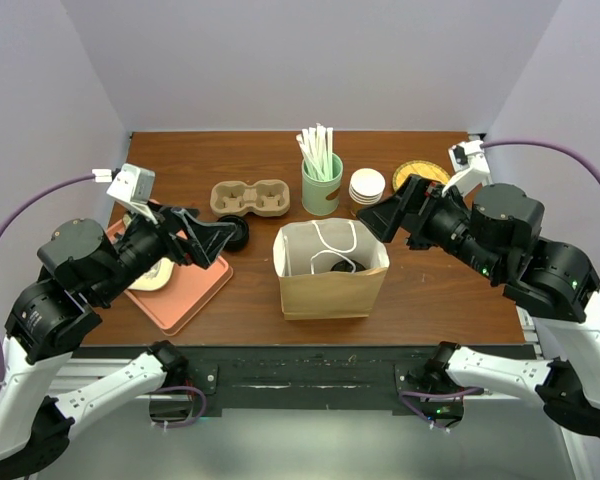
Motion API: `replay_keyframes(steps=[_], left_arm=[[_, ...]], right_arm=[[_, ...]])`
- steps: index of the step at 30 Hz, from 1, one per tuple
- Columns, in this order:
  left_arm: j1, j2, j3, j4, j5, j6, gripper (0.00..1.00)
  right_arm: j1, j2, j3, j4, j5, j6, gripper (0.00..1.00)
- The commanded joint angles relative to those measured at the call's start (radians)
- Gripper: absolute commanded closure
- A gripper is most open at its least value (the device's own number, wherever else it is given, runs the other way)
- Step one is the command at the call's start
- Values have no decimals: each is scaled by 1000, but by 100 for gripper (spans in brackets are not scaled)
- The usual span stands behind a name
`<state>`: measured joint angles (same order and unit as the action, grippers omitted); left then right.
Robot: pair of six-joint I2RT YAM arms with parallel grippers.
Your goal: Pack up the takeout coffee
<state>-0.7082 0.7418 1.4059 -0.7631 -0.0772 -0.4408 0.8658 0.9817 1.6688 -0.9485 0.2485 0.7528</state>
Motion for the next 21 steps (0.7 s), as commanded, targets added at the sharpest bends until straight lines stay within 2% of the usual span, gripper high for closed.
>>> replay_keyframes(steps=[1,21], left_arm=[[-2,-2,-5,53,14,17,0],[-2,8,11,65,22,47,0]], right_arm=[[2,-3,-4,1,32,25,1],[2,-23,-41,59,54,23,1]])
